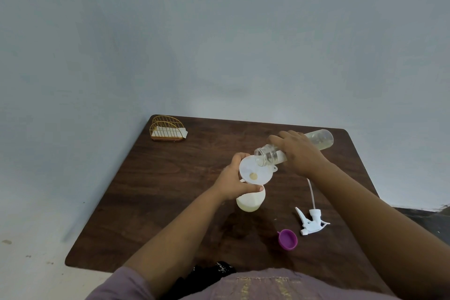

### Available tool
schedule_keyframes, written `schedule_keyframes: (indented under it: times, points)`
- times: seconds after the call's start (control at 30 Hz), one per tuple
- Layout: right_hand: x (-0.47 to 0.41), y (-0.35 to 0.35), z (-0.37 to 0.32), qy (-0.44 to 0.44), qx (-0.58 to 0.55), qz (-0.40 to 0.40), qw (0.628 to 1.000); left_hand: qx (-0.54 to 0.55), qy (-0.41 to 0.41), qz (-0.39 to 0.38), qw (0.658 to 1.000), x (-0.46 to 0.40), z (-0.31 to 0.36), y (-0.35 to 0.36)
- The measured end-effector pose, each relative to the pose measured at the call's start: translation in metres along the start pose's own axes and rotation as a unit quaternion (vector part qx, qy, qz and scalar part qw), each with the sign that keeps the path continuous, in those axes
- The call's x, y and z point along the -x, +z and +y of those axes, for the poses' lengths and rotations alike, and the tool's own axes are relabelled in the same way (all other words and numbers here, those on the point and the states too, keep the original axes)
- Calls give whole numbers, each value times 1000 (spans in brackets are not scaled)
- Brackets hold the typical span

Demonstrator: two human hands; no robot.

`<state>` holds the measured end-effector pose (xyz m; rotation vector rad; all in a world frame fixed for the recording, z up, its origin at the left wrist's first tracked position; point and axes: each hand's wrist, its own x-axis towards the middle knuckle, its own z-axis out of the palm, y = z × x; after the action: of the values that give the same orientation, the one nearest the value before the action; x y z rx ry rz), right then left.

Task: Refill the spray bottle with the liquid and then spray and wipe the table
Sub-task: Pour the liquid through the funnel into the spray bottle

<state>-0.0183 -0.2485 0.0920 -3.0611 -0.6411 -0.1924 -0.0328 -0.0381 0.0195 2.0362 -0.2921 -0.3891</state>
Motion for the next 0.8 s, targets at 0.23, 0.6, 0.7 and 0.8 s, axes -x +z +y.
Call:
schedule_keyframes:
  times: [0.23, 0.6, 0.7, 0.8]
  points:
    - [1, 2, 1, 0, -6, 5, 1000, 8, 2, 3, 1000, 2, 1, 0]
    - [0, 4, 3, -4, -1, -1, 1000, 5, 1, 4, 1000, 1, 1, 0]
    - [0, 3, 2, -4, 0, -3, 1000, 1, 1, 3, 1000, 0, 0, 0]
    - [0, 3, 3, -2, 1, -4, 1000, -2, -1, 3, 1000, -1, -2, 1]
